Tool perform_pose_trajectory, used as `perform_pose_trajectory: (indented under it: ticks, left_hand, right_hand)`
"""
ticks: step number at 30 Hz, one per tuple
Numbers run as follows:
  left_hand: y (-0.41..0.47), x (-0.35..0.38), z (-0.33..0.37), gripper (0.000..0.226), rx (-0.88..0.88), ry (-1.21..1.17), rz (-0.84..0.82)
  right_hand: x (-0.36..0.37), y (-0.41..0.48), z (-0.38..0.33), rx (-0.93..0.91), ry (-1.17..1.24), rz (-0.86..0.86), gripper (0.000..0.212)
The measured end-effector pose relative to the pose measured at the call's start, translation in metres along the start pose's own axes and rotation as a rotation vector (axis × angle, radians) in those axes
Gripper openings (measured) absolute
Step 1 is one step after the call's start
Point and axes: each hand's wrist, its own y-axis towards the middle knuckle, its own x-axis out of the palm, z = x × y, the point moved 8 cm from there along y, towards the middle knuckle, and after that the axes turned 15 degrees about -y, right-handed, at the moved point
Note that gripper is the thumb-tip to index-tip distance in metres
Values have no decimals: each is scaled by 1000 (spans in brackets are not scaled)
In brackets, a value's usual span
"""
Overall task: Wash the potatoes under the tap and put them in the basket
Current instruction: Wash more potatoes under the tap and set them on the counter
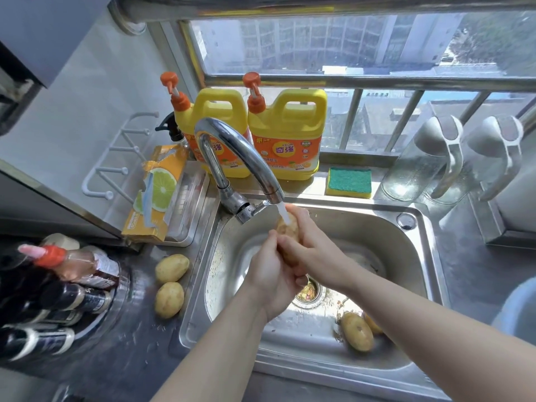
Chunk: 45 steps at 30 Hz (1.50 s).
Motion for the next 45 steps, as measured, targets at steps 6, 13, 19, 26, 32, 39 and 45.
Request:
perform_pose_trajectory:
  ticks: [6,13,19,26,32,39,45]
  left_hand:
    - [-4,2,-4,44,38,109,46]
    - [-3,-2,0,42,59,73,91]
    - [-4,-3,3,43,61,95,81]
    - [0,-11,9,43,245,399,122]
    - [-7,-5,2,38,99,122,24]
    - [-10,-7,9,44,12,16,-97]
    - [-12,-9,28,39,235,534,-102]
  right_hand:
    - [-7,4,7,165,188,162,23]
    - [-4,1,9,191,271,72,26]
    - [3,-5,5,164,236,-29,29]
    - [-6,2,22,295,432,160,16]
    - [-6,-2,30,315,618,118,35]
    - [-4,-6,28,251,601,-33,35]
    - [-11,-2,18,130,485,-39,37]
